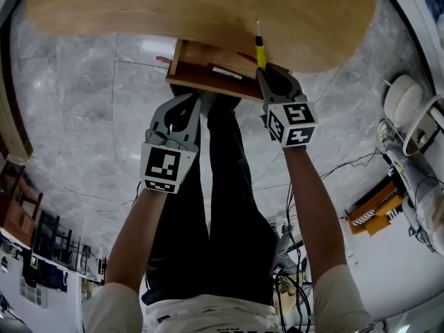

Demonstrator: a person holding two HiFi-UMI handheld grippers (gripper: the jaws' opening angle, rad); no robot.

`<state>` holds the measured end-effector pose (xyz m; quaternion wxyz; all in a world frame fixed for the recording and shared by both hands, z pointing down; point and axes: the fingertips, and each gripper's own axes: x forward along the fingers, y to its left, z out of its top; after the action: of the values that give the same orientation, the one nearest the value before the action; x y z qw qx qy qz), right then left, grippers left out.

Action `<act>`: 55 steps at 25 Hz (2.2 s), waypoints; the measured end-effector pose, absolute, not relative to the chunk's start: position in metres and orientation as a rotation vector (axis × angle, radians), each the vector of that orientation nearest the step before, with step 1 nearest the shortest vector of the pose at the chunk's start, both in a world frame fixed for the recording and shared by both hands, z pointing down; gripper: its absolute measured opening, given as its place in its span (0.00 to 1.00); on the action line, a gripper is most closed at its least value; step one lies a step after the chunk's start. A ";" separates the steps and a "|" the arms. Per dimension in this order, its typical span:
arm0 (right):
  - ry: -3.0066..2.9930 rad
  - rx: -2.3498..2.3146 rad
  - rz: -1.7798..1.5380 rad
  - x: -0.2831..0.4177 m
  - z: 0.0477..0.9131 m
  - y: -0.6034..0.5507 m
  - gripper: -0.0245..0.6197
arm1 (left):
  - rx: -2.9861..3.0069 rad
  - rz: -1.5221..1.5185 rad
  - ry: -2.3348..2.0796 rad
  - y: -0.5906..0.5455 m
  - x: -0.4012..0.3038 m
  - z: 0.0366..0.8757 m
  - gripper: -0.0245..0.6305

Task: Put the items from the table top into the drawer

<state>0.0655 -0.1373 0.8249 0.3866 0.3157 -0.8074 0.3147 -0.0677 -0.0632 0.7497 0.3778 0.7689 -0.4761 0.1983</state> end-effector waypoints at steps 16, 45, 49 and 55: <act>-2.062 0.281 0.606 0.012 0.853 -0.061 0.16 | 1.922 0.490 -1.263 -0.048 -0.096 0.757 0.07; -1.828 0.434 0.635 -0.005 0.933 -0.082 0.20 | 1.783 0.464 -1.309 -0.034 -0.138 0.794 0.07; -1.838 0.474 0.686 -0.003 0.928 -0.082 0.28 | 1.788 0.470 -1.312 -0.033 -0.140 0.791 0.07; -1.890 0.475 0.670 0.002 0.892 -0.079 0.25 | 1.816 0.481 -1.310 -0.033 -0.137 0.766 0.07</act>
<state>0.0025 -0.0793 0.8917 0.5146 0.1975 -0.7864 0.2789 -0.1366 -0.0331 0.7655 0.4128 0.7222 -0.5210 0.1911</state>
